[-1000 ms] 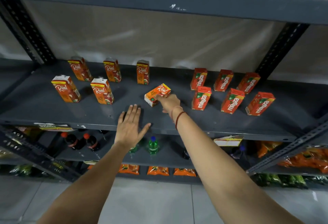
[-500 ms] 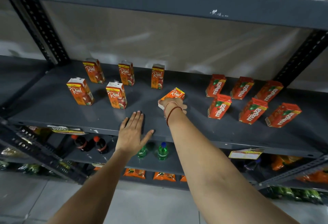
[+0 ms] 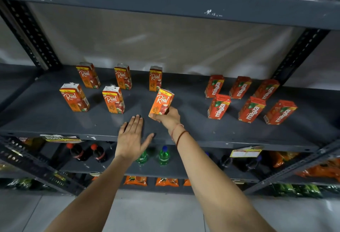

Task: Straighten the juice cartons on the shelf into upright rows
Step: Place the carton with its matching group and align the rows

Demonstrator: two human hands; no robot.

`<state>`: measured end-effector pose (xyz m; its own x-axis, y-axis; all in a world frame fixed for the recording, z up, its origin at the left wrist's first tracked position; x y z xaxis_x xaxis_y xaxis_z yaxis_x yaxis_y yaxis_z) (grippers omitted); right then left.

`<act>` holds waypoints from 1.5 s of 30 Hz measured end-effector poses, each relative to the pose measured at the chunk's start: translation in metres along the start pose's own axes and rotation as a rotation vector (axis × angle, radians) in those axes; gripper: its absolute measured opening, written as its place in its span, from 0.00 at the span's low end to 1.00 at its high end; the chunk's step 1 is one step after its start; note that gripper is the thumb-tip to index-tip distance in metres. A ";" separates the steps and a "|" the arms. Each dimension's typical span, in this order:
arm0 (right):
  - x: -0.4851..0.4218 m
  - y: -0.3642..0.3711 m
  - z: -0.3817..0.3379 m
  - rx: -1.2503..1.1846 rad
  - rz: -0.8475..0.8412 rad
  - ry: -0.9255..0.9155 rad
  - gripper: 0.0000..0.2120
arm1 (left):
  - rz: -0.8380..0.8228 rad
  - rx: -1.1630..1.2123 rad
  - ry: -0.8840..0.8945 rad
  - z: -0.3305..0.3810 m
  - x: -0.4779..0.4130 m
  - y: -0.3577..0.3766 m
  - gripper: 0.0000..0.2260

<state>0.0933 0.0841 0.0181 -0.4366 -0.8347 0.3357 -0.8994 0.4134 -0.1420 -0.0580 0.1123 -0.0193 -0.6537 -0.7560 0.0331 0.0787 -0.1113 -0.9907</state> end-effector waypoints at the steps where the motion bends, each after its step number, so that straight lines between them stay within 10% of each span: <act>1: 0.003 0.001 0.001 -0.012 -0.039 -0.023 0.12 | 0.004 -0.002 -0.001 0.000 0.000 0.000 0.39; 10: 0.012 -0.001 0.001 0.030 -0.222 -0.066 0.12 | -0.003 0.023 -0.001 0.001 0.002 -0.002 0.39; 29: -0.022 0.003 -0.005 0.382 -0.021 -0.265 0.28 | 0.001 0.031 -0.006 -0.003 -0.002 0.006 0.40; 45: -0.021 0.003 -0.002 0.428 -0.033 -0.273 0.22 | 0.021 0.027 -0.006 -0.001 0.000 0.003 0.37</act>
<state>0.0997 0.1032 0.0121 -0.3455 -0.9332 0.0985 -0.8155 0.2467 -0.5236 -0.0584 0.1129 -0.0228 -0.6470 -0.7623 0.0134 0.1126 -0.1129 -0.9872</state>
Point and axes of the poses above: each hand's wrist, its own x-axis away from the middle knuckle, its own y-axis out of the palm, z = x × y, the point moved 4 cm from there along -x, towards the middle knuckle, and after that the axes turned 11 degrees about -z, right-handed, at the moved point
